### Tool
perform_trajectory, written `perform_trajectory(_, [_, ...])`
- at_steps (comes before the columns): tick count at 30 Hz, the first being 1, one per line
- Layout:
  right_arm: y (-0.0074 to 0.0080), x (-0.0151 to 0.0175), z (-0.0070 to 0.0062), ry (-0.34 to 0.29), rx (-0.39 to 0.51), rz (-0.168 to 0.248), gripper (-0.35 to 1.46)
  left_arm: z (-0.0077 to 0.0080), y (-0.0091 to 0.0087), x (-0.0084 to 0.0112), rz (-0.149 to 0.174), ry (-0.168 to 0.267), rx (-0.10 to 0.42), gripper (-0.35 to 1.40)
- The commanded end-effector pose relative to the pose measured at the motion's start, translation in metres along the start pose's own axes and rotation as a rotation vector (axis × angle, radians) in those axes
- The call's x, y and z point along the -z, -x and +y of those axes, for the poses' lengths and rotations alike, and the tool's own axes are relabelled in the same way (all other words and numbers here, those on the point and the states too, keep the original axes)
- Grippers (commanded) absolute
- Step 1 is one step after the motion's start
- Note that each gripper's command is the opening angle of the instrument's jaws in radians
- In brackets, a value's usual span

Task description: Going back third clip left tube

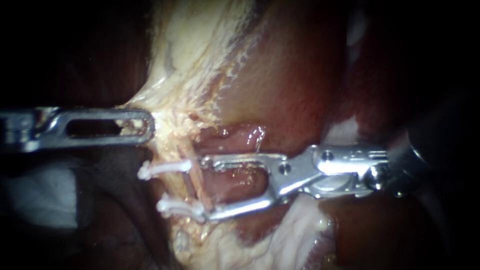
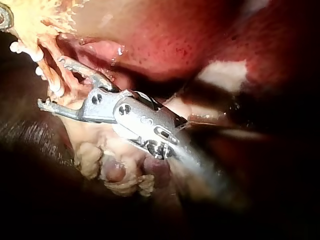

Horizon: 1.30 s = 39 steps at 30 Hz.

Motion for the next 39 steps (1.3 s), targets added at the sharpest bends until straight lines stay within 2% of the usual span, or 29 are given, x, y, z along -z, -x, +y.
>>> perform_trajectory(1, [-0.0003,0.0007,-0.0002,-0.001,0.009,-0.001,0.6,0.0,0.0,-0.0001,0.0,-0.001,0.0,-0.35])
perform_trajectory(15, [-0.0058,0.0107,-0.0017,0.047,0.061,0.008,0.6,0.0001,0.0,-0.0002,0.0,-0.001,0.0,-0.35])
perform_trajectory(18, [-0.0063,0.0115,-0.002,0.063,0.06,0.002,0.6,0.0001,0.0,-0.0002,0.0,-0.001,0.0,-0.35])
perform_trajectory(22, [-0.0062,0.0119,-0.002,0.066,0.059,0.0,0.6,0.0002,-0.0001,-0.0007,-0.002,0.0,-0.001,-0.35])
perform_trajectory(25, [-0.006,0.012,-0.0019,0.068,0.059,-0.001,0.6,0.0005,-0.0005,-0.0019,-0.011,0.005,-0.003,-0.35])
perform_trajectory(30, [-0.0059,0.012,-0.0019,0.068,0.059,-0.001,0.6,0.0008,-0.0017,-0.005,-0.008,-0.006,-0.007,-0.35])
perform_trajectory(35, [-0.0059,0.0121,-0.0019,0.067,0.06,-0.001,0.6,0.0003,-0.0027,-0.0088,0.001,-0.021,-0.009,-0.35])
perform_trajectory(39, [-0.0059,0.0122,-0.002,0.067,0.06,-0.001,0.6,-0.0005,-0.0028,-0.0107,0.005,-0.026,-0.008,-0.35])
